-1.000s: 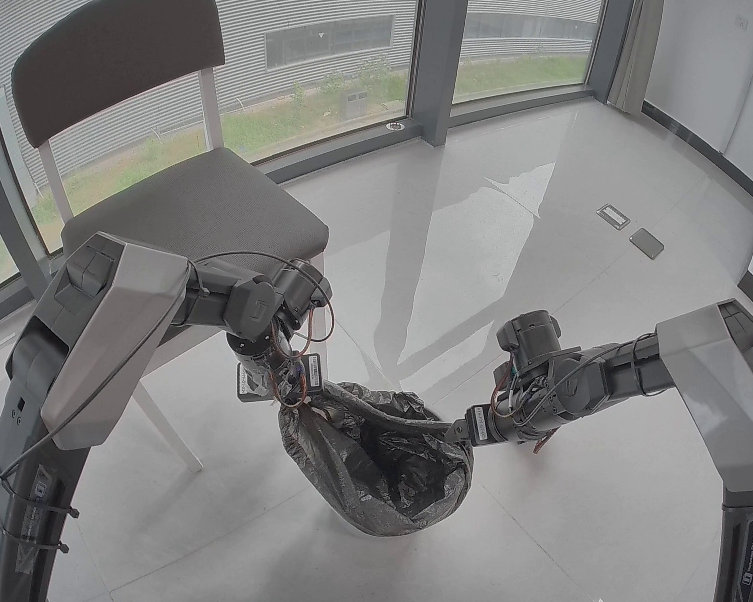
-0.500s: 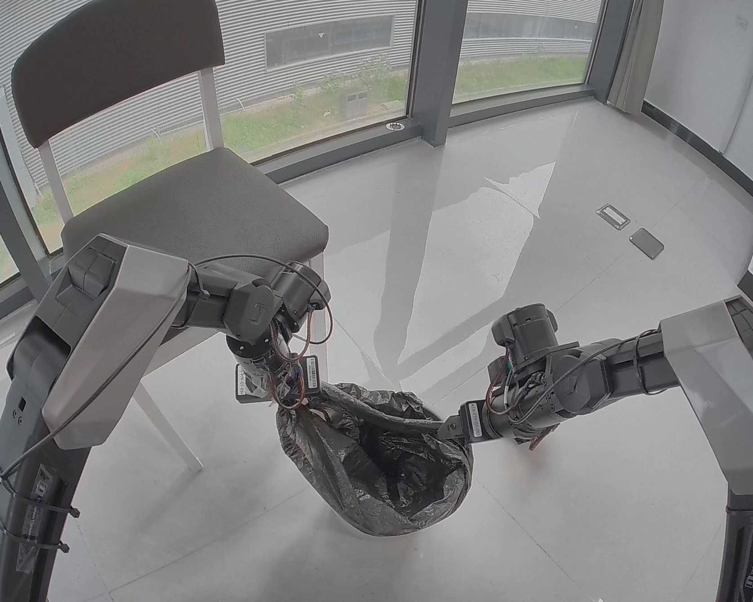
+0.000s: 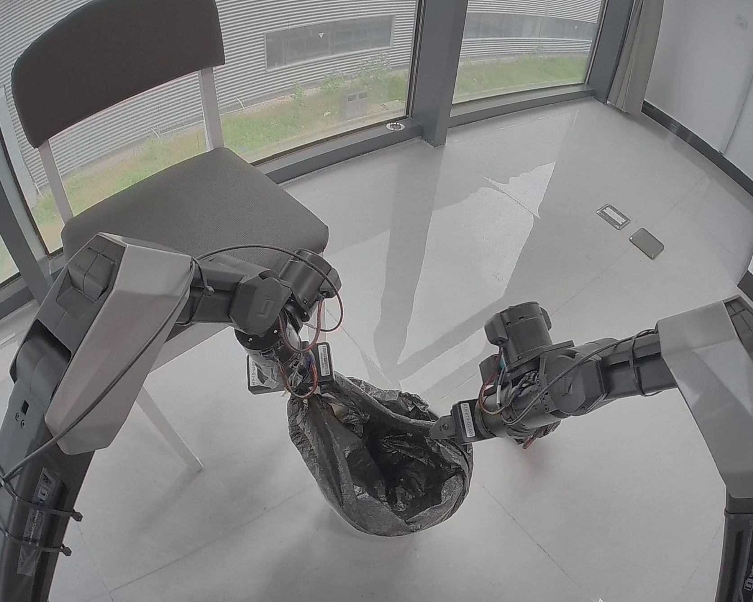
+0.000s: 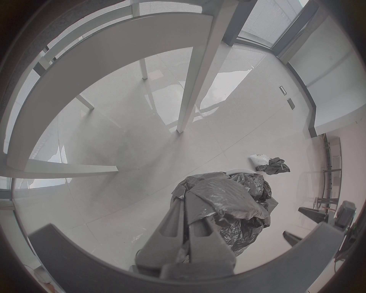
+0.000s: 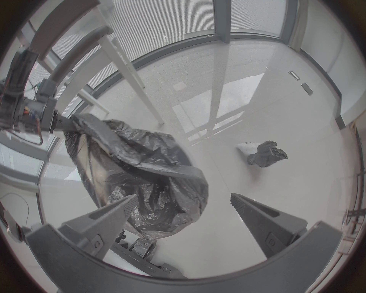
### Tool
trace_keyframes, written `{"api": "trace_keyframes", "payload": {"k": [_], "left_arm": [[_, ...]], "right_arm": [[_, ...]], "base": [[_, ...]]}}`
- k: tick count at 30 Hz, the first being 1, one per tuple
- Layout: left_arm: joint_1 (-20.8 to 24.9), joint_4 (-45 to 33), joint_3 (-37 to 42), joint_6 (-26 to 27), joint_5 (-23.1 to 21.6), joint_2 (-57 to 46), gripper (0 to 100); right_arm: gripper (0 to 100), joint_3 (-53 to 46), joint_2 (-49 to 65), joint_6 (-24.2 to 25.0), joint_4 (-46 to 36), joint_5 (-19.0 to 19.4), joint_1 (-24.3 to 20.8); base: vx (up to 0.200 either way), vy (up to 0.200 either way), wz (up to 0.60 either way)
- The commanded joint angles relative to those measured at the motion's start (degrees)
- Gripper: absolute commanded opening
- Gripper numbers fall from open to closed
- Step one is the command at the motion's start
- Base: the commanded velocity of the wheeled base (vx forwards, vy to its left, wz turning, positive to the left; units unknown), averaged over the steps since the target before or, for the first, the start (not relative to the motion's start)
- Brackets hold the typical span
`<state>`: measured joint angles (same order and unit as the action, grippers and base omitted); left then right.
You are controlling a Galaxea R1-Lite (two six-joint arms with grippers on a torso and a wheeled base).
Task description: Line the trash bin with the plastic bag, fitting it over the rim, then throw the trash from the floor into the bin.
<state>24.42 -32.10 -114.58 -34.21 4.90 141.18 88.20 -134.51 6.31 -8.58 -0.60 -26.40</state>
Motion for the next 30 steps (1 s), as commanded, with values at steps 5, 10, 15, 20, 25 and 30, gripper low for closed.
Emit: {"api": "trace_keyframes", "payload": {"k": [5,10,15,20,25,30], "left_arm": [[0.5,-0.1,0.0,-3.0,-0.6,-0.5,0],[1.4,-0.4,0.0,-4.9,-0.6,-1.7,0],[1.9,-0.6,0.0,-5.6,-0.6,-2.3,0],[1.9,-0.6,0.0,-5.6,-0.6,-3.1,0],[1.9,-0.6,0.0,-5.3,-0.7,-3.3,0],[1.9,-0.6,0.0,-5.3,-1.1,-3.0,0]], "right_arm": [[100,0.2,-2.9,-7.1,6.6,0.3,-2.4],[100,0.0,-4.5,-12.1,9.8,0.4,-3.2],[100,-0.2,-6.1,-17.1,13.2,0.6,-3.3],[100,-0.2,-7.3,-18.4,14.6,1.2,-3.4],[0,0.0,-8.1,-19.1,15.4,1.2,-3.4],[0,0.2,-8.5,-19.2,16.3,1.2,-3.4]], "base": [[0.000,0.000,0.00],[0.000,0.000,0.00],[0.000,0.000,0.00],[0.000,0.000,0.00],[0.000,0.000,0.00],[0.000,0.000,0.00]]}}
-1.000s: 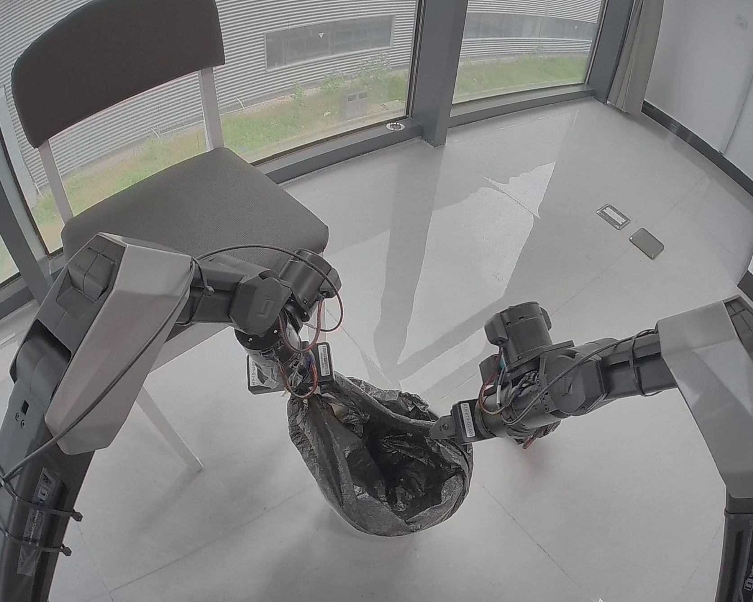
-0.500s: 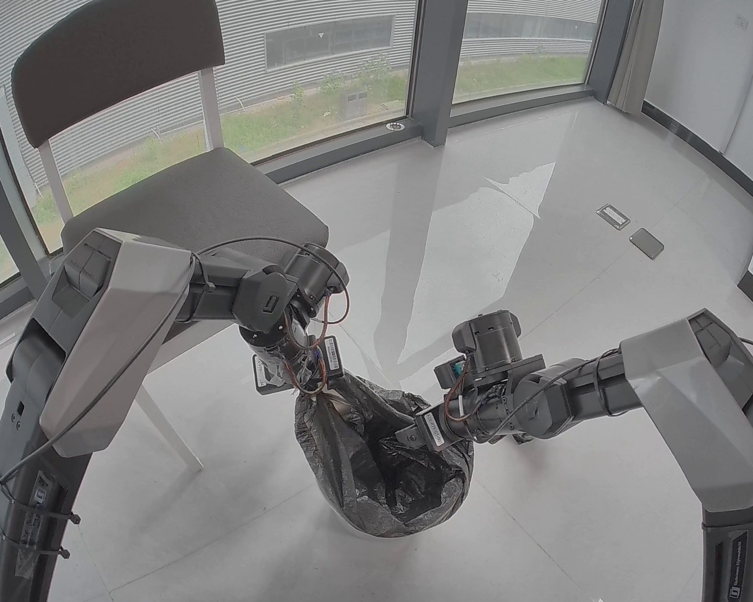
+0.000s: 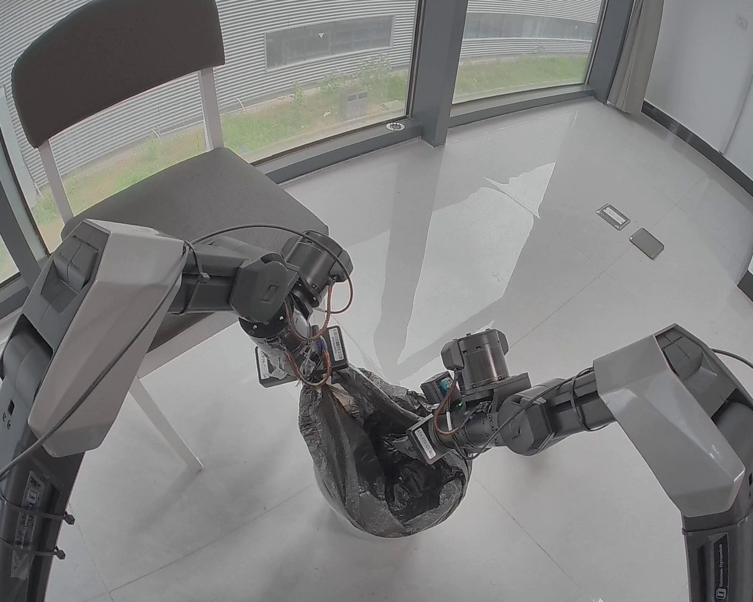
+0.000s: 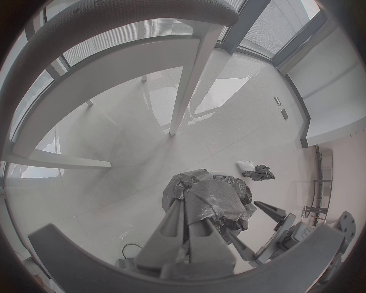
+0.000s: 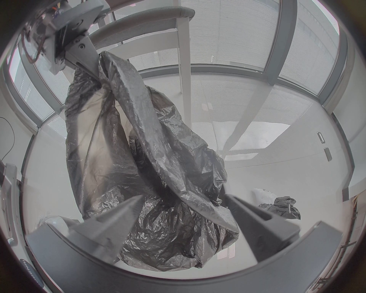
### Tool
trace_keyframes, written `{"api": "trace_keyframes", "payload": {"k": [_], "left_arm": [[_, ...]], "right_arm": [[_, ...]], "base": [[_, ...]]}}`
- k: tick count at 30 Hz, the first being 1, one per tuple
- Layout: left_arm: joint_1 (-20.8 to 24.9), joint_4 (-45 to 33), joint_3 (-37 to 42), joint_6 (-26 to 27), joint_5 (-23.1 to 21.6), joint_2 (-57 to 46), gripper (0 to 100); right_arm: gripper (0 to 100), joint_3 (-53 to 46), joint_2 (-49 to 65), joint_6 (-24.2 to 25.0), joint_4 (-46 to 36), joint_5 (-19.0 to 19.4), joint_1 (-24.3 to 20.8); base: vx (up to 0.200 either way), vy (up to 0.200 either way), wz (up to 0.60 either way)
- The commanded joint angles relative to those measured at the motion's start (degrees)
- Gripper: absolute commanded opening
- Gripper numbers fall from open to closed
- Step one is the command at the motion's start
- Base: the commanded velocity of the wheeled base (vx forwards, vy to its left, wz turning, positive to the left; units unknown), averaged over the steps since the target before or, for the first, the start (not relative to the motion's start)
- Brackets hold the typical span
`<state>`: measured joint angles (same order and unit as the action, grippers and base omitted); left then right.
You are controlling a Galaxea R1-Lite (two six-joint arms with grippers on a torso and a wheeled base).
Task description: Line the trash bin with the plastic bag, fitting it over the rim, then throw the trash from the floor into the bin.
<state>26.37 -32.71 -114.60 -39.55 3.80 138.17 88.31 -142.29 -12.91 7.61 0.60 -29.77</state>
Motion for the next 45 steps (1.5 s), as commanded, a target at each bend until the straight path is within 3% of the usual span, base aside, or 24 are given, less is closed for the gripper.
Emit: {"api": "trace_keyframes", "payload": {"k": [1,14,22,33,34,45], "left_arm": [[0.0,0.0,0.0,0.1,0.0,0.1,0],[-0.5,0.0,0.0,0.3,0.4,-0.5,0],[-0.6,0.0,1.2,0.3,0.5,-1.5,0],[-0.1,-0.2,1.4,0.3,0.7,-2.0,0],[-0.1,-0.2,1.4,0.3,0.7,-2.0,0],[-0.1,-0.3,1.2,0.2,1.0,-1.3,0]], "right_arm": [[0,0.2,-0.8,0.1,0.4,0.0,0.0],[0,6.4,-3.3,-0.4,0.9,-0.1,0.9],[0,9.1,-4.2,-5.2,0.9,-0.1,4.7],[0,13.0,-6.2,-4.8,0.9,-0.1,5.2],[100,13.3,-6.2,-4.8,0.9,-0.1,5.2],[100,13.9,-5.2,-4.3,1.4,-0.1,5.0]], "base": [[0.000,0.000,0.00],[0.000,0.000,0.00],[0.000,0.000,0.00],[0.000,0.000,0.00],[0.000,0.000,0.00],[0.000,0.000,0.00]]}}
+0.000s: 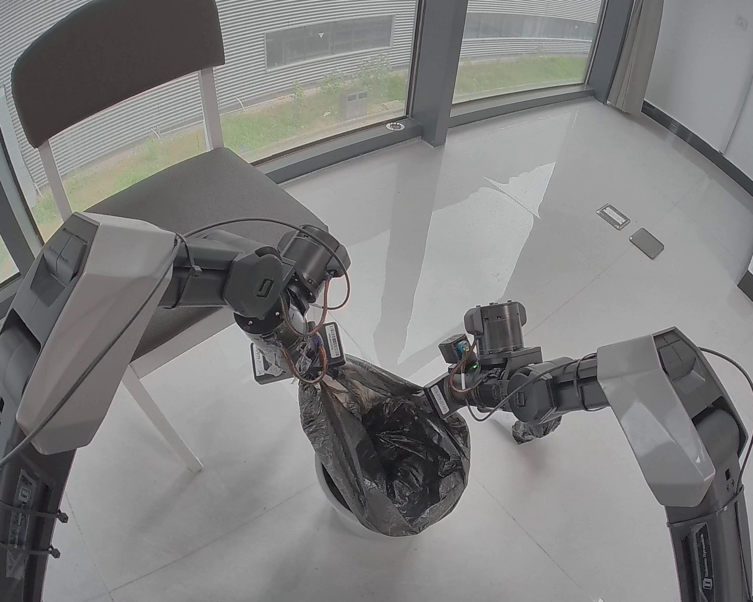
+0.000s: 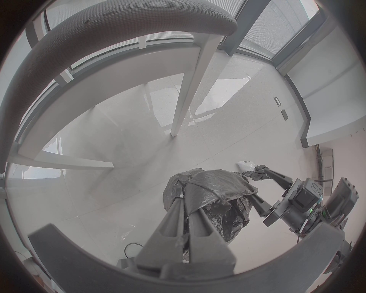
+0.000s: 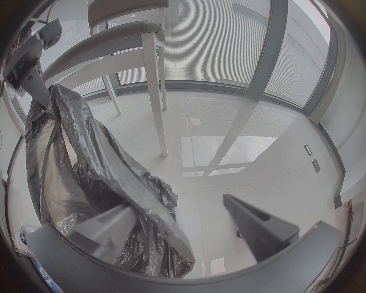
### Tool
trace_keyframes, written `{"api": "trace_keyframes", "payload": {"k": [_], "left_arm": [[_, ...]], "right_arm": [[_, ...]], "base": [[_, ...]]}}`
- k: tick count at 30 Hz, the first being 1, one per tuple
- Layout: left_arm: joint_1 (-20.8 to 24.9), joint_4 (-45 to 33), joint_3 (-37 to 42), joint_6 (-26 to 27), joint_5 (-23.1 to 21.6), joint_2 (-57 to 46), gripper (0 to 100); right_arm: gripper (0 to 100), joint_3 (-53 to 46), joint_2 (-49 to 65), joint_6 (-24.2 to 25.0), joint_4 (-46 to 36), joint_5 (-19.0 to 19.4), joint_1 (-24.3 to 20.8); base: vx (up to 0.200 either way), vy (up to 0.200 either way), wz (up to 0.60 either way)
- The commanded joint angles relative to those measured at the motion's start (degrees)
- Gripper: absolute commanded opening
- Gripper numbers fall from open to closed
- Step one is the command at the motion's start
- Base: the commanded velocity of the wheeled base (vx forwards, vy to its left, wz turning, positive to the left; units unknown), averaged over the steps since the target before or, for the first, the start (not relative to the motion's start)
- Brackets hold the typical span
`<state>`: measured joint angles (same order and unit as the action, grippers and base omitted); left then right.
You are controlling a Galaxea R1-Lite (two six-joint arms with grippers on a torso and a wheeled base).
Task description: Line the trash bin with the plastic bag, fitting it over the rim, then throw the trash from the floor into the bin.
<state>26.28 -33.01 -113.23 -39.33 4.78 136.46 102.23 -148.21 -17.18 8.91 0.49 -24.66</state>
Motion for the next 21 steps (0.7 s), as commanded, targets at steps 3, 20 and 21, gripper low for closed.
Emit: {"api": "trace_keyframes", "payload": {"k": [3,20,21], "left_arm": [[-0.2,0.1,-0.1,0.0,0.1,0.7,0],[-1.1,-0.1,0.6,0.2,2.4,3.7,100],[-1.2,-0.1,0.6,0.2,2.5,3.7,100]], "right_arm": [[100,-0.6,2.5,-0.1,0.0,0.0,-0.2],[100,-9.3,9.2,-0.4,2.0,0.1,0.3],[100,-9.3,9.2,-0.4,2.0,0.1,0.2]], "base": [[0.000,0.000,0.00],[0.000,0.000,0.00],[0.000,0.000,0.00]]}}
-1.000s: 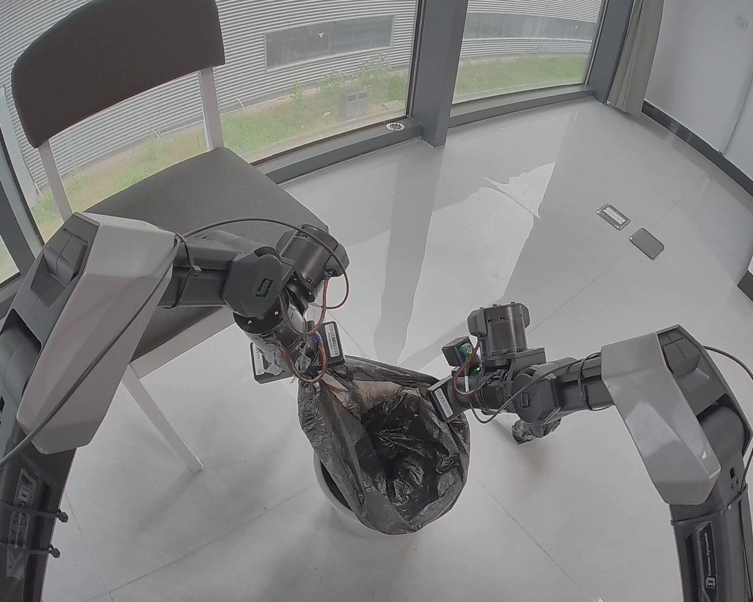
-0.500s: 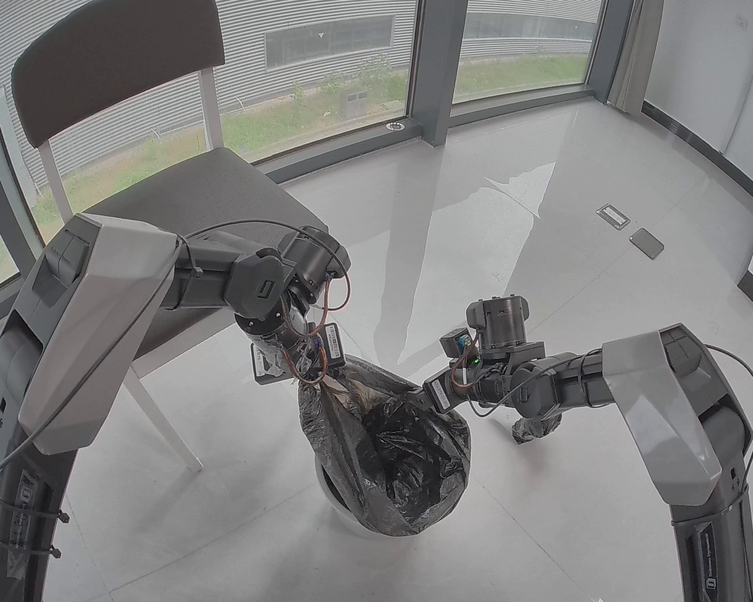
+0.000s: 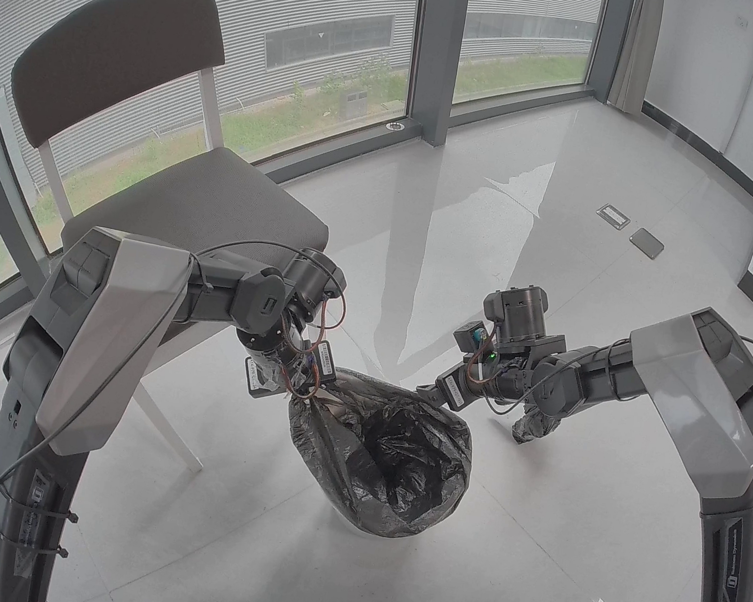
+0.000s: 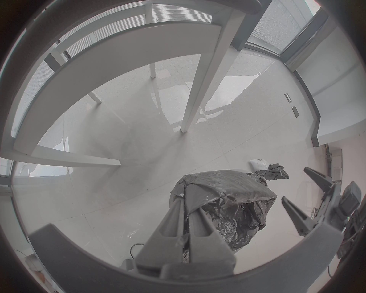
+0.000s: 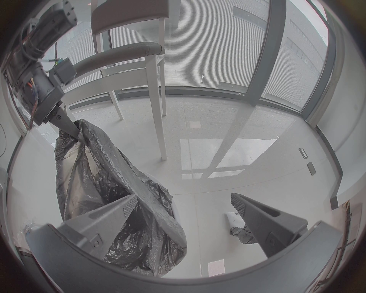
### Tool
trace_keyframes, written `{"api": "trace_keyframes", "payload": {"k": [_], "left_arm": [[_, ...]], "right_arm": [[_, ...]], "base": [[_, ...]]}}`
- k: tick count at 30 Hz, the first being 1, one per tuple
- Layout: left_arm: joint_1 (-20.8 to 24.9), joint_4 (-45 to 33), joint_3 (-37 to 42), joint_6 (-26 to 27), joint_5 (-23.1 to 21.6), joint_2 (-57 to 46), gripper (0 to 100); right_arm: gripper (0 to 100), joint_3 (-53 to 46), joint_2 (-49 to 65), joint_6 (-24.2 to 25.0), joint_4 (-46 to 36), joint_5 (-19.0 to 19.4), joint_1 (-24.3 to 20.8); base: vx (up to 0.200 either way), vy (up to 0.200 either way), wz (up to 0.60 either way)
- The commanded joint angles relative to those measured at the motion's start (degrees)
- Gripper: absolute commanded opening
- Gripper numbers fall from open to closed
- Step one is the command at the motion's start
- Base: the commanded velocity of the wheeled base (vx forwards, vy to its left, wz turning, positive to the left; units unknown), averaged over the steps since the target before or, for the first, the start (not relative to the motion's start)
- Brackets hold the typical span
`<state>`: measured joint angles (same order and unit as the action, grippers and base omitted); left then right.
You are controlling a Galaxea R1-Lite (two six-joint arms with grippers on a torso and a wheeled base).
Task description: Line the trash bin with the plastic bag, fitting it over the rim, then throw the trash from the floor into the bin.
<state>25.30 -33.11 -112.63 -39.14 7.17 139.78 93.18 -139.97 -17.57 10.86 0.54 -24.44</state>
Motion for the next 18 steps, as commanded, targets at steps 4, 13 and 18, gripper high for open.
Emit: {"api": "trace_keyframes", "payload": {"k": [4,13,18], "left_arm": [[-0.5,0.0,0.0,0.1,0.2,-0.1,100],[-2.4,0.0,0.0,0.6,0.4,-3.2,100],[-2.4,-0.2,2.2,0.7,1.1,-6.3,100]], "right_arm": [[100,-0.6,0.9,0.0,0.0,0.1,0.0],[100,-1.8,1.5,-0.1,0.0,0.2,-0.4],[100,-1.9,0.7,-0.8,0.0,1.3,-0.7]], "base": [[0.000,0.000,0.00],[0.000,0.000,0.00],[0.000,0.000,0.00]]}}
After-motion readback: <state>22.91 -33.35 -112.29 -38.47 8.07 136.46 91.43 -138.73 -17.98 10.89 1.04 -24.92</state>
